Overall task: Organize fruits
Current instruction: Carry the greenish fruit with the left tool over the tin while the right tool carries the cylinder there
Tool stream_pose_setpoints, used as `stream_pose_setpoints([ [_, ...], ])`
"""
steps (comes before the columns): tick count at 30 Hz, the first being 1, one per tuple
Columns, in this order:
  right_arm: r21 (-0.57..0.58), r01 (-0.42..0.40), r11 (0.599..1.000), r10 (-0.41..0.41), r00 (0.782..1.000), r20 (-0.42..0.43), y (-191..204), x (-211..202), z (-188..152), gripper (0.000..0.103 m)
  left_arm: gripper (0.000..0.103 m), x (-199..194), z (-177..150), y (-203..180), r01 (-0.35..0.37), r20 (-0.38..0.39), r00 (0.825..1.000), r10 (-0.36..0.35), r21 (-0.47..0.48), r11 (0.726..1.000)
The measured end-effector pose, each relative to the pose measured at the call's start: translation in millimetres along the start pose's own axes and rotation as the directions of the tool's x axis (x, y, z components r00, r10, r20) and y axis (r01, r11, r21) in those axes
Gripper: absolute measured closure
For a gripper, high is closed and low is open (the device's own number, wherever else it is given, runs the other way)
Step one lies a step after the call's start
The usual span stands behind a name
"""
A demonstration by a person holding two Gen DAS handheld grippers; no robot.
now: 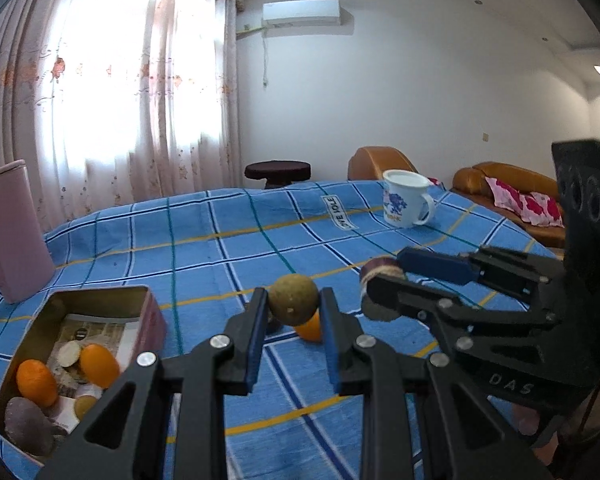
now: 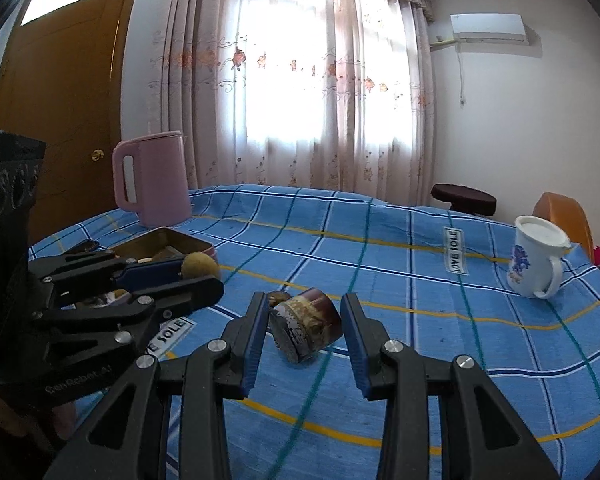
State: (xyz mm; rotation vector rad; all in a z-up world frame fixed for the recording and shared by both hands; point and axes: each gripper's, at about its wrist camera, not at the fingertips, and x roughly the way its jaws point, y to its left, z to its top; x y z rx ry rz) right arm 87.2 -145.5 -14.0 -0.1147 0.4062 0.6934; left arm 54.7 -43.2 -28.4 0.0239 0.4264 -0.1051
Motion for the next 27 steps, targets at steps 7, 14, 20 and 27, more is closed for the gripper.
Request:
stream_pose_setpoints([
  [7, -0.045, -0.037, 0.998, 0.037, 0.999, 0.000, 26, 12, 15, 0.064, 0.076, -17, 3, 25, -0.041, 0.021, 0.999, 0.042, -0.030, 0.999],
  [14, -0.096, -0.077, 0.992, 0.078, 0.997, 0.009, 55, 20, 32, 0.064, 0.076, -29, 3, 49, -0.085, 0.031, 0.996, 0.087, -0.065, 0.994],
  [20, -0.126, -0.115, 0.985, 0.116, 0.993, 0.004, 77, 30, 41, 0.064, 0.076, -35, -1, 75, -0.122, 0.025, 0.992, 0.125, -0.103, 0.987],
  [27, -0.163, -0.149, 0.975, 0.149, 0.989, -0.012, 102, 43, 48, 0.064, 0.076, -43, -4, 98, -0.149, 0.023, 0.988, 0.153, -0.140, 0.979],
])
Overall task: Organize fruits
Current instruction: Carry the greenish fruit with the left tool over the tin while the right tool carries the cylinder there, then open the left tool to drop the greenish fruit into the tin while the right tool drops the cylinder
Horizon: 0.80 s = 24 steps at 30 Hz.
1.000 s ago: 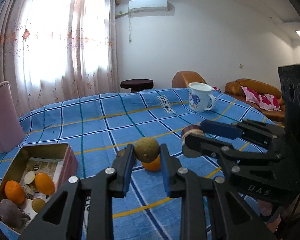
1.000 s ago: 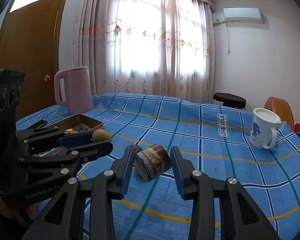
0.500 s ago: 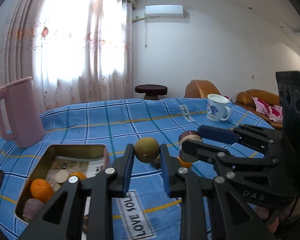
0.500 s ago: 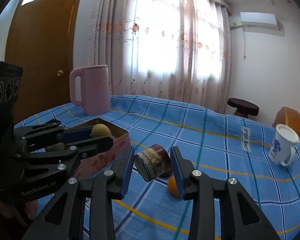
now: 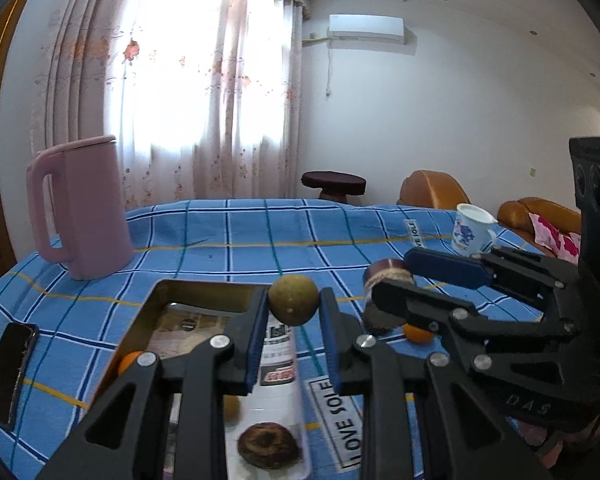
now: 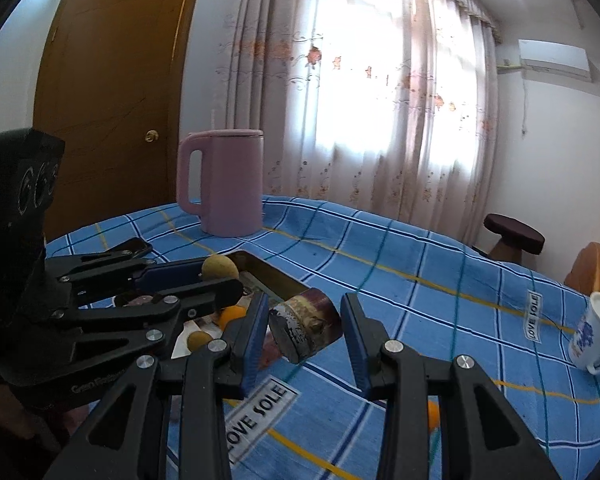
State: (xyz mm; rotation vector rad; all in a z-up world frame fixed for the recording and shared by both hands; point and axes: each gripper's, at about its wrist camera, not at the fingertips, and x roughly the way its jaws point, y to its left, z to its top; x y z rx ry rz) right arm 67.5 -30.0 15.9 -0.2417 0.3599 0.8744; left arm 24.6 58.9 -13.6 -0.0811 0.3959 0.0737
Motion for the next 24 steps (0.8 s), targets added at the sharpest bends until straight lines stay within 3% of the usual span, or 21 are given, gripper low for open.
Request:
stream_pose_setpoints([
  [12, -0.048, -0.062, 0.997, 0.061, 0.998, -0.034, 29, 28, 8, 0.064, 0.076, -6, -1, 58, -0.078, -0.012, 0.997, 0.077, -0.080, 0.994],
  [24, -0.064, -0.112, 0.992, 0.102, 0.985, -0.137, 51, 65, -9, 0.064, 0.076, 12, -20, 79, -0.086, -0.113, 0.991, 0.073, -0.113, 0.990],
])
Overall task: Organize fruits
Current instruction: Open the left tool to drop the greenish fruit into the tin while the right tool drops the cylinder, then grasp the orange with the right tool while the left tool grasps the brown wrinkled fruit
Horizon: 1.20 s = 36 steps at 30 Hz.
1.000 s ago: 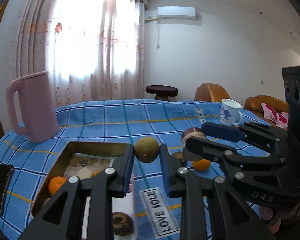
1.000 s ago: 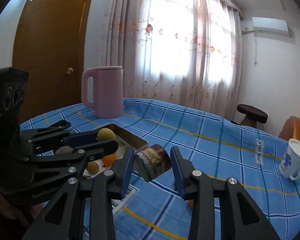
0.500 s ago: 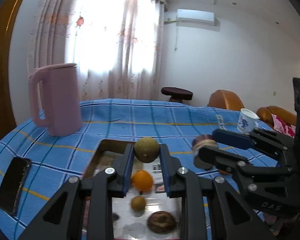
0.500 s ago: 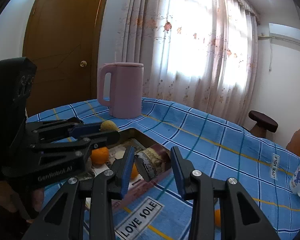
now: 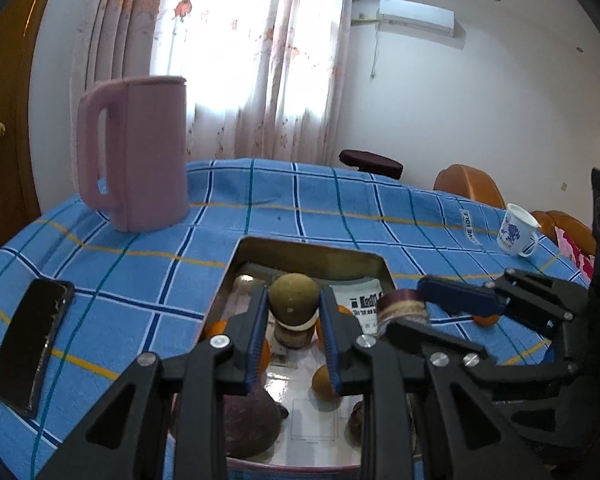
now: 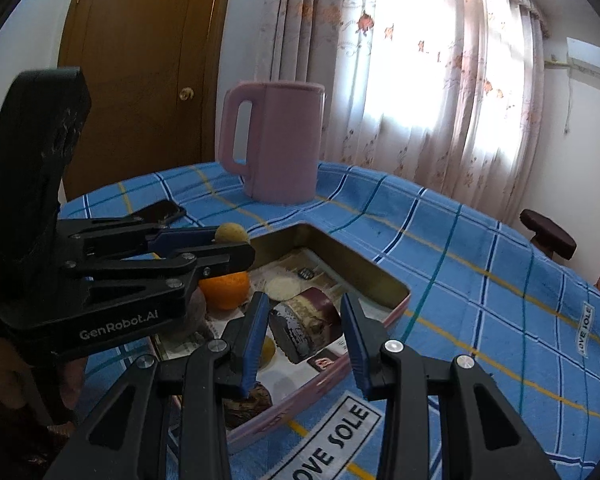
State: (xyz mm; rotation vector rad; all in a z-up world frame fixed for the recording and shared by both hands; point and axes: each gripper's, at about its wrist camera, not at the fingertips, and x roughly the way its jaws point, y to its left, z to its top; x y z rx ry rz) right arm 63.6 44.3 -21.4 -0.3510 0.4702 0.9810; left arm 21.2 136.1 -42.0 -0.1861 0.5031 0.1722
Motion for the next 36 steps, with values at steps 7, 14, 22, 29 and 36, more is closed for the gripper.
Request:
stream_pose_setpoints([
  [7, -0.006, -0.006, 1.000, 0.006, 0.998, -0.070, 5, 16, -4, 0.064, 0.076, 9, -3, 3, 0.002, -0.043, 0.999, -0.002, -0.004, 1.000],
  [14, 0.005, -0.036, 0.999, 0.037, 0.993, -0.113, 6, 23, -6, 0.063, 0.074, 13, -5, 2, 0.000, -0.063, 0.998, 0.000, -0.004, 1.000],
  [22, 0.028, 0.018, 0.999, -0.017, 0.999, -0.047, -8, -5, -7, 0.049, 0.027, 1, -1, -6, -0.011, -0.003, 1.000, 0.011, -0.014, 1.000],
  [29, 0.084, 0.205, 0.975, -0.199, 0.978, -0.066, -72, -48, -29, 0.049, 0.022, -6, 5, -38, 0.036, 0.027, 0.999, -0.037, 0.039, 0.999],
  [36, 0.181, 0.314, 0.932, -0.282, 0.942, -0.182, -135, -52, -57, 0.049, 0.018, 4, 6, -89, 0.076, 0.008, 0.997, -0.078, 0.150, 0.986],
])
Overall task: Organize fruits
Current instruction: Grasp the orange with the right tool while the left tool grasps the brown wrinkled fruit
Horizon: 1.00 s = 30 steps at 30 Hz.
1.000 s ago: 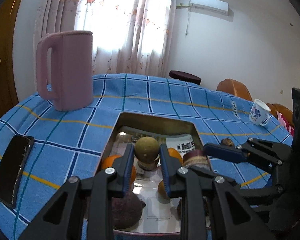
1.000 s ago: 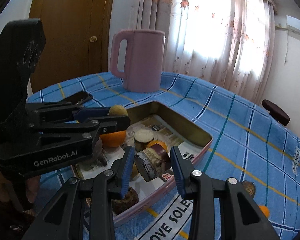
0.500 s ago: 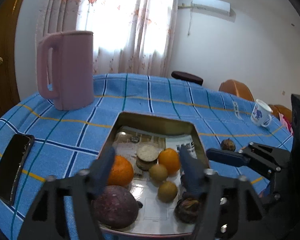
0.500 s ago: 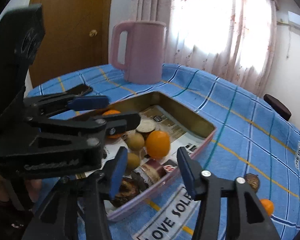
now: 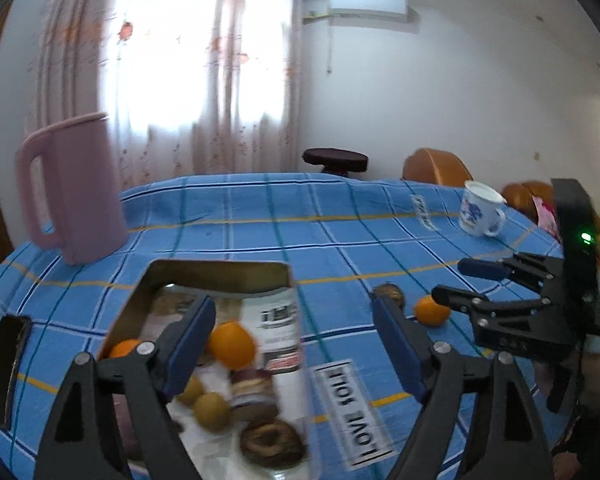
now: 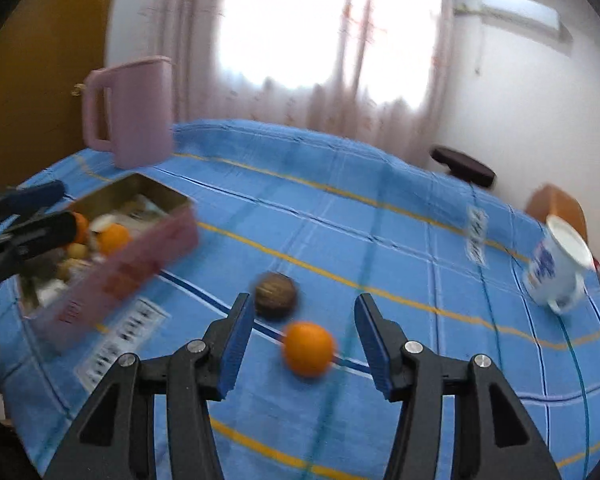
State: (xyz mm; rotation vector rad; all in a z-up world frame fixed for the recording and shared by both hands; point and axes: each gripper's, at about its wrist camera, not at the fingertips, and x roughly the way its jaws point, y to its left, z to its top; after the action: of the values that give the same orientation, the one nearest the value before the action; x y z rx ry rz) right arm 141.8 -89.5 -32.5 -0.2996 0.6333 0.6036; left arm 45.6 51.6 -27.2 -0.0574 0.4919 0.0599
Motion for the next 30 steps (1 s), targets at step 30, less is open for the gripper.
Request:
stream_pose_setpoints([
  [30, 0.073, -0.156, 0.985, 0.163, 0.980, -0.110, -16, 33, -4, 0.068, 0.014, 68, 25, -62, 0.018, -0.132, 0.991, -0.005, 0.096, 0.995],
])
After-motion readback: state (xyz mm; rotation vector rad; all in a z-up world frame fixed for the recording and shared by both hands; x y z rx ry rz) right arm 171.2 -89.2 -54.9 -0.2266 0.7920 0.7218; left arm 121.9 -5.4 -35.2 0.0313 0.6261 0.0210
